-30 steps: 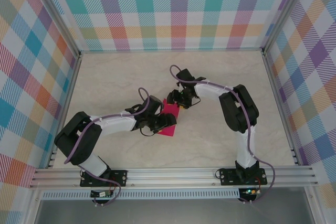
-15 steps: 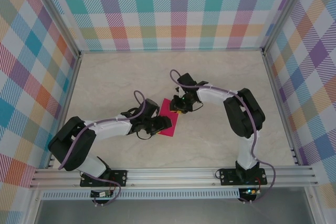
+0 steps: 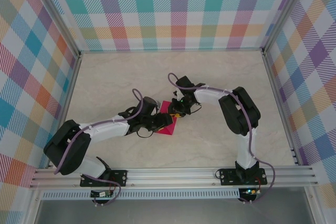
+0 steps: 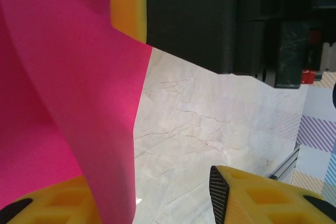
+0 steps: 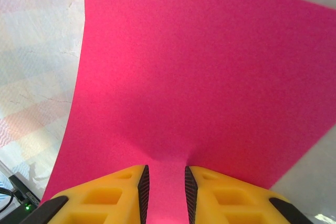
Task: Fold a paper plane with a square sheet of paper (pick it up from the middle)
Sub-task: Fold the triangle a second time at the center of the table.
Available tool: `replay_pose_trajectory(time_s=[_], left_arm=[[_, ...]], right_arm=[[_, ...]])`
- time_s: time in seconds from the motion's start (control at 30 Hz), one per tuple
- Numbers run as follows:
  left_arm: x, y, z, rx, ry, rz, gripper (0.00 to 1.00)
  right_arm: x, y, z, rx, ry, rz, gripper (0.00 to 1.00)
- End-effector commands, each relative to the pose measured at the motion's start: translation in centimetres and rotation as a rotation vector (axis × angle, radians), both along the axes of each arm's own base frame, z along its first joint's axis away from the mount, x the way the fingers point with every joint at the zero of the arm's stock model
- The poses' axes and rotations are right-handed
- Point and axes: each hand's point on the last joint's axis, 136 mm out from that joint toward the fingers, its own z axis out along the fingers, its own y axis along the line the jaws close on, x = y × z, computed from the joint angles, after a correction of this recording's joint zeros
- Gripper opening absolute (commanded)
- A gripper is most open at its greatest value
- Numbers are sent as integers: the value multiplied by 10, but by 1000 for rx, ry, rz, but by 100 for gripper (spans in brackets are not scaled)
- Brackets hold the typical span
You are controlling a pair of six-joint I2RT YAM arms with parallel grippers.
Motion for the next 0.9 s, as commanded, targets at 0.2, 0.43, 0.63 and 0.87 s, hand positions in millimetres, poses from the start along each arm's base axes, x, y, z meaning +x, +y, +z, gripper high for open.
replay_pose_trajectory(time_s=[0.2, 0.43, 0.63, 0.87], left_arm=[[19, -22, 11, -35, -73, -30, 52], [-1, 30, -18, 260, 41, 14, 49], [-12, 39, -41, 306, 117, 34, 32], [-8, 47, -54, 401, 135, 43, 13]], right_arm=[[-9, -5, -4, -39, 25, 16, 28], [-12, -9, -10, -59, 39, 15, 28], [-8, -5, -4, -33, 18, 14, 28], [3, 10, 38, 75, -69, 22, 28]])
